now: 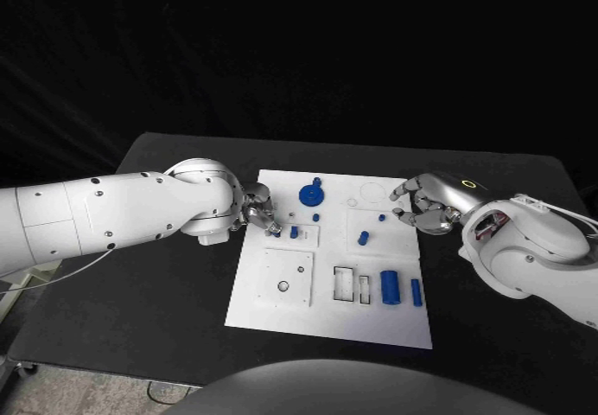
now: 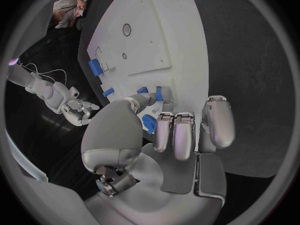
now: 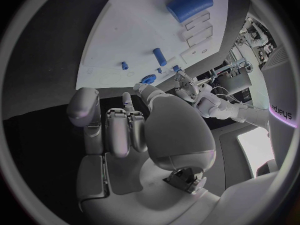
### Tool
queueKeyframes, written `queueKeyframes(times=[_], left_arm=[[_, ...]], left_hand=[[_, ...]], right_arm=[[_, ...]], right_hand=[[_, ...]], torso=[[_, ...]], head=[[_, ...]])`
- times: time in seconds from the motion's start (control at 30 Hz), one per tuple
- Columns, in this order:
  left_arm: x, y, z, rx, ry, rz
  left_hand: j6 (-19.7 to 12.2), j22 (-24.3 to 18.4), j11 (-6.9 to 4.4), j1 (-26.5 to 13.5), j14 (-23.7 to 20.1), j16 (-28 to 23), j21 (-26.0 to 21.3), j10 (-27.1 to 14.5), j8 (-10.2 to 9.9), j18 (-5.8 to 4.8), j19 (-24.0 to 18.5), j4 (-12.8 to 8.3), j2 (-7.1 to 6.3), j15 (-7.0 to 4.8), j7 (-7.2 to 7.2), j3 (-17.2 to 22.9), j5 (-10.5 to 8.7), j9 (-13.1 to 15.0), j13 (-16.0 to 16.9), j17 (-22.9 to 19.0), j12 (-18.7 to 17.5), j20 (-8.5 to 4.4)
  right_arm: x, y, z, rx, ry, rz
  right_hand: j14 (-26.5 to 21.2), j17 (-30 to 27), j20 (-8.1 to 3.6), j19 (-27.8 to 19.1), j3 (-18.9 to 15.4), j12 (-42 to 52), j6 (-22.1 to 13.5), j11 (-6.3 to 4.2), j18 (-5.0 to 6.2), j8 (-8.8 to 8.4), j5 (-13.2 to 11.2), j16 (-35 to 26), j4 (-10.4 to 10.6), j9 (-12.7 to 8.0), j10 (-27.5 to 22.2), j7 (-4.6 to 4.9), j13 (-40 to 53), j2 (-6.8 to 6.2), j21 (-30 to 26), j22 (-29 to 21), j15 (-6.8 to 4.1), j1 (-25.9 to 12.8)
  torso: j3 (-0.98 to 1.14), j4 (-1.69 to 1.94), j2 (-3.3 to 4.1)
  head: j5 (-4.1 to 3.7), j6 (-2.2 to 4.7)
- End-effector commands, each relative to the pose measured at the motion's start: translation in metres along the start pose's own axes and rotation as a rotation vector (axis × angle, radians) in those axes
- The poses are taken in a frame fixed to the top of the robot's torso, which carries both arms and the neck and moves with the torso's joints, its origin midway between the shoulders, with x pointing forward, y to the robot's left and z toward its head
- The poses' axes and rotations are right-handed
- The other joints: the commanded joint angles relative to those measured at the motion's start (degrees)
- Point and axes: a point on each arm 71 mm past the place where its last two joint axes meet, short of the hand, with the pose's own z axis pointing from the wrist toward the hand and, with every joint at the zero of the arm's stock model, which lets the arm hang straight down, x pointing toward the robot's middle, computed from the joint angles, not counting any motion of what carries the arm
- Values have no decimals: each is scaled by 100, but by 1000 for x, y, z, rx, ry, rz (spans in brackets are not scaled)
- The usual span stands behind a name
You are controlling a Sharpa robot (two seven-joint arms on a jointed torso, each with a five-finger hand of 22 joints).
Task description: Assemble the parts on the task board
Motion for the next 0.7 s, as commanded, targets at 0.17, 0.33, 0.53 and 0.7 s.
queueKeyframes(times=[0.17,0.33,0.53,0.7], left_arm=[[5,0,1,-11,44,28],[5,-1,1,-11,42,32],[6,-2,1,-10,43,43],[6,-1,1,-10,41,44]], left_hand=[[-54,1066,-13,-22,602,14,15,411,-19,66,7,-597,1,-19,-9,576,-39,16,1356,1510,4,2],[-58,1066,-11,-17,602,14,16,414,-18,66,8,-646,-5,-19,-4,608,-37,23,1359,1510,9,2],[-59,1066,-8,-17,602,14,18,411,-14,66,8,-708,-24,-17,2,644,-37,33,1356,1510,4,3],[-57,1065,-6,-17,602,14,15,409,-10,66,6,-746,-31,-17,6,670,-38,40,1355,1510,1,3]], right_arm=[[1,-1,-1,8,6,-5],[1,-1,-1,8,8,-5],[2,-2,-1,9,9,-5],[3,-2,-1,10,11,-5]], right_hand=[[336,387,-4,-34,44,-23,7,52,114,13,25,-19,-11,-10,314,17,1158,-6,-30,631,38,72],[335,387,-4,-35,47,-22,8,52,115,13,24,-20,-15,-11,314,17,1159,-7,-33,630,38,76],[335,387,-4,-35,47,-22,8,52,115,13,24,-20,-15,-11,314,17,1159,-7,-33,630,38,76],[335,386,-3,-35,47,-22,8,52,115,13,24,-20,-15,-11,314,17,1159,-7,-34,630,38,76]], torso=[[0,0,-4],[-4,5,-1],[-1,5,-1],[-3,5,0]], head=[[-10,0],[-15,0],[0,0],[-2,0]])
